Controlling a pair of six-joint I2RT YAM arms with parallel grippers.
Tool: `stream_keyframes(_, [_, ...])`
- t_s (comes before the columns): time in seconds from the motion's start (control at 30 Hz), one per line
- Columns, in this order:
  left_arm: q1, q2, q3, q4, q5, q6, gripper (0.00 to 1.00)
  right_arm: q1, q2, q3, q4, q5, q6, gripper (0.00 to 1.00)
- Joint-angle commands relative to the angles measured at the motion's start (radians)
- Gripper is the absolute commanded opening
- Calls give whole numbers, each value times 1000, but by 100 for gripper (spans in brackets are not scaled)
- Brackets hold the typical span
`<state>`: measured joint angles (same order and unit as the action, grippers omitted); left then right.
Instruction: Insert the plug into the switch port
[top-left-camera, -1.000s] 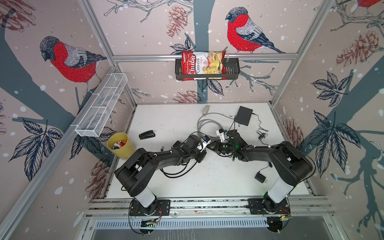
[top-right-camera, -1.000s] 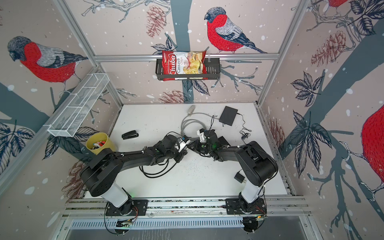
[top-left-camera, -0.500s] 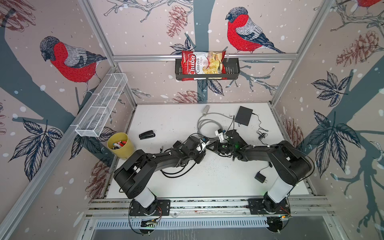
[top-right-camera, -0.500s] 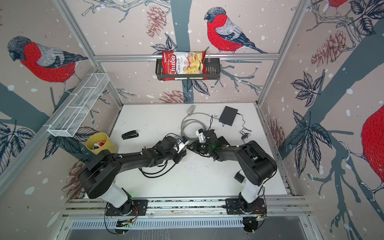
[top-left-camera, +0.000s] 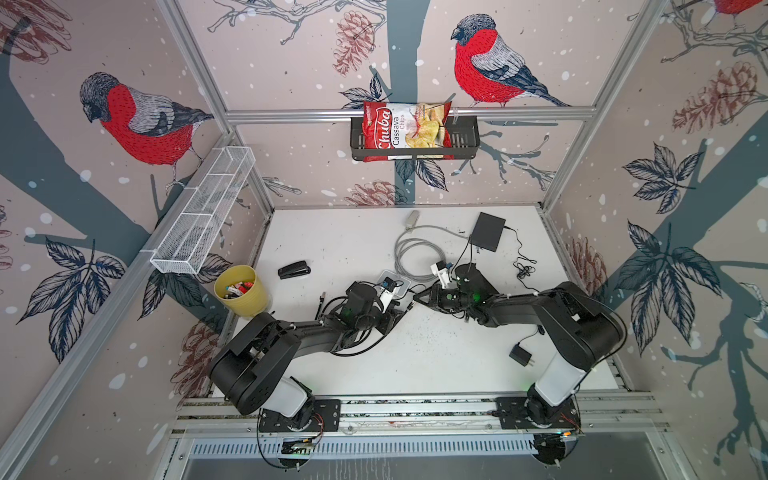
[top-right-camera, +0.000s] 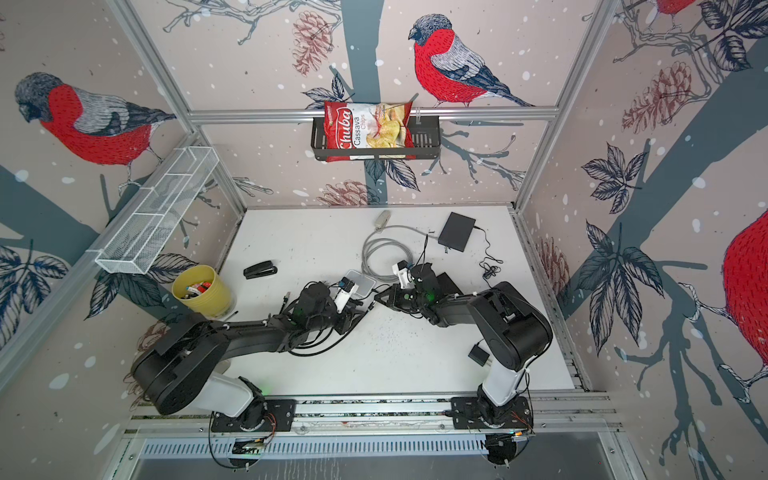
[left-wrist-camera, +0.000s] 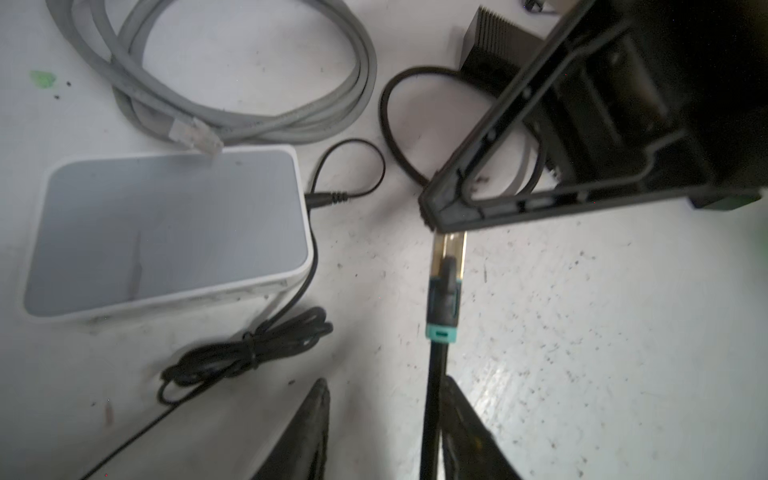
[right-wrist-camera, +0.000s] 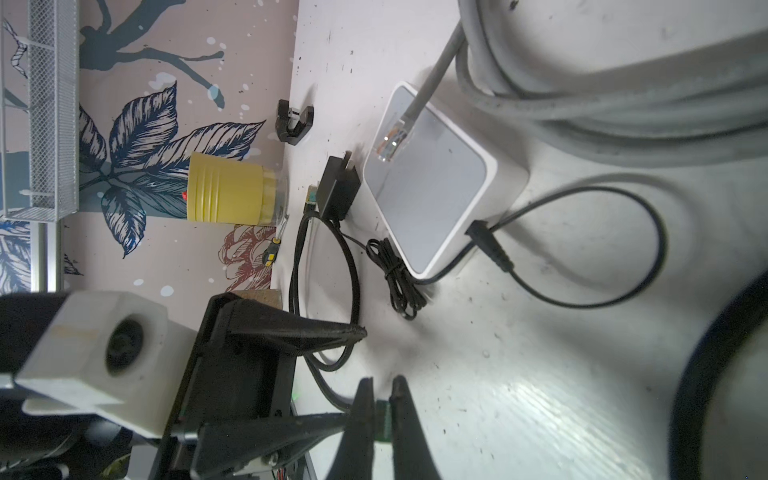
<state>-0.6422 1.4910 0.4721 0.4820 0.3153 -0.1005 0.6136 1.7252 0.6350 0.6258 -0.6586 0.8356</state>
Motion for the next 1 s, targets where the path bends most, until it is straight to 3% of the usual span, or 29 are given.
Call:
stream_keyframes(0.0, [10, 37, 21, 86, 127, -18, 43, 3, -4, -13, 99, -39, -27, 2])
stream_keyframes(0.33, [10, 67, 16, 116, 152, -27, 34, -7, 21, -45, 176, -47, -1, 2])
stream_keyframes(0.97, [10, 99, 23, 160, 178, -51, 20, 6, 23, -26, 158, -55, 1, 2])
